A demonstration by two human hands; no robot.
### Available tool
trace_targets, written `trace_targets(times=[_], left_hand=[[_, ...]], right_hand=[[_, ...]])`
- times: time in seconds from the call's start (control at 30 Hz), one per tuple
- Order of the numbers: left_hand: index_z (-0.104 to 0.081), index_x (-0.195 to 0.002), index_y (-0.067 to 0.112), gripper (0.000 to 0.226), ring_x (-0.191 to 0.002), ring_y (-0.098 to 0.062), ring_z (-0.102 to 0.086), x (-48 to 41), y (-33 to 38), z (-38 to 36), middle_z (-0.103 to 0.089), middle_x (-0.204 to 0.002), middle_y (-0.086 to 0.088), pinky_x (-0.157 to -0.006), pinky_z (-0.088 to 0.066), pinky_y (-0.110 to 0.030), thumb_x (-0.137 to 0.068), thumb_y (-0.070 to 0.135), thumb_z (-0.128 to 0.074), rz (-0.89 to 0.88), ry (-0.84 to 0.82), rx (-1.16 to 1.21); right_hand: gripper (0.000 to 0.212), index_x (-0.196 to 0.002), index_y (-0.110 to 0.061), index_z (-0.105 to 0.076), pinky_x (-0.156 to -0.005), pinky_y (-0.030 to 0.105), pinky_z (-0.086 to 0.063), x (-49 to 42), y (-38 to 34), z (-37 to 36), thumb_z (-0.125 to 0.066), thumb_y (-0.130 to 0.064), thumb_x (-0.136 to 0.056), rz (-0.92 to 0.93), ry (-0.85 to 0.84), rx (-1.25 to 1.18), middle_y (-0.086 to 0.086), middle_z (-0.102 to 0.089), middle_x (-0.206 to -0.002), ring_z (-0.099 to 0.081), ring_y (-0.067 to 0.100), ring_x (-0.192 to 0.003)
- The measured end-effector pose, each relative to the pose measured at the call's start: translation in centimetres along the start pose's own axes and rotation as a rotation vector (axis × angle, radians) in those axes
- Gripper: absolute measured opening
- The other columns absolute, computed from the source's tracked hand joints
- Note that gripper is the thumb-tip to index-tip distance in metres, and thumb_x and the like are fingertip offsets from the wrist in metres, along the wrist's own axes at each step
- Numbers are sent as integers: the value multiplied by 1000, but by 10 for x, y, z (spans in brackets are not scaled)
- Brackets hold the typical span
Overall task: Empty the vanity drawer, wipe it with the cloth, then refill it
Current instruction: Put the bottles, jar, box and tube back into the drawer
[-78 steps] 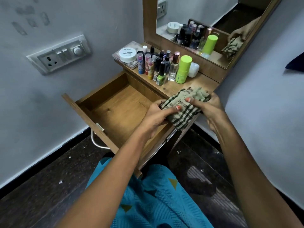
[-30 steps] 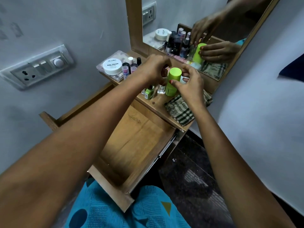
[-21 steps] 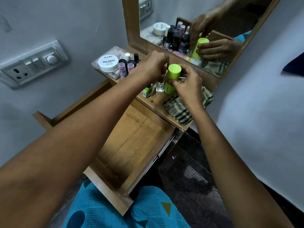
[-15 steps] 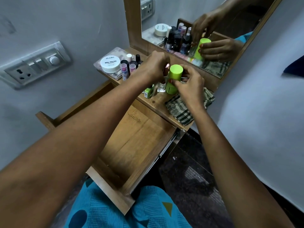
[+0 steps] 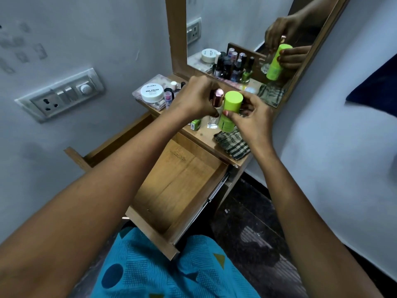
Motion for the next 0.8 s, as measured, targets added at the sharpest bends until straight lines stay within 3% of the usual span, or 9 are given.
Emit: trace_targets(times=[0.17,0.23,0.3,0.4,0.57,0.67,0.73,0.8], left_hand=[[-65,-90,0,29,-74,-17,-57,36,0,5,-66,-89,-10,-56,-42,-20,-67,9,-79,5,-6,15],[-65,-95,-1,32,-81,-23,-62,50,-3,7,-68,-93,-13,-68,-49,-32,-67,9,-78,6,-7,31],[-65,-100,1,36,-88,-23,-64,64,-9,5,-69,-97,-14,-78,-52,-37,-68,9,-78,20,-24,54],[-65,-98,3,33,-86,-17,-63,80,-21,-2,-69,-98,-11,-72,-48,-27,-69,12,-78,42,-52,56],[-65,-102,1,37,-95,-23,-64,96,-42,-17,-69,-102,-13,-84,-50,-40,-68,10,-78,54,-97,43],[-66,-106,4,40,-98,-19,-63,99,-57,-30,-69,-106,-10,-86,-49,-29,-68,9,-78,50,-110,60],[-66,-107,5,39,-97,-15,-62,100,-67,-39,-69,-107,-8,-77,-42,-12,-69,8,-77,56,-115,74],[-65,-107,6,38,-94,-10,-60,99,-77,-50,-69,-108,-8,-70,-35,-3,-71,8,-75,67,-129,86]], right_hand=[[55,-119,-10,-56,-90,31,-51,34,-6,0,-78,-10,-69,4,0,-24,7,-61,-120,-58,18,-107],[53,-116,-12,-59,-88,29,-51,47,-6,-3,-79,-11,-67,22,6,-41,6,-62,-117,-59,18,-106],[51,-113,-11,-60,-89,32,-51,61,-5,-10,-79,-9,-66,31,4,-57,4,-63,-112,-60,20,-104],[51,-112,-8,-60,-91,40,-50,75,3,-23,-80,-7,-65,9,-12,-63,5,-62,-111,-59,23,-104],[49,-111,-8,-59,-91,44,-49,95,21,-46,-78,-4,-66,-49,-53,-83,11,-62,-112,-59,24,-104],[52,-114,-7,-57,-97,39,-47,103,30,-56,-78,-2,-67,-73,-44,-67,11,-58,-120,-56,24,-111],[50,-113,-7,-57,-96,26,-45,107,35,-62,-77,-3,-67,-75,-43,-36,5,-55,-122,-54,20,-113],[47,-111,-8,-57,-92,22,-45,111,40,-68,-76,-3,-68,-82,-53,-7,-3,-51,-112,-54,17,-109]])
Point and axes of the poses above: each hand's wrist, its own x-axis away from the middle knuckle, its own z-axis out of the back of the hand, y = z × x, the point moved 4 cm from there along -x, towards the middle knuckle
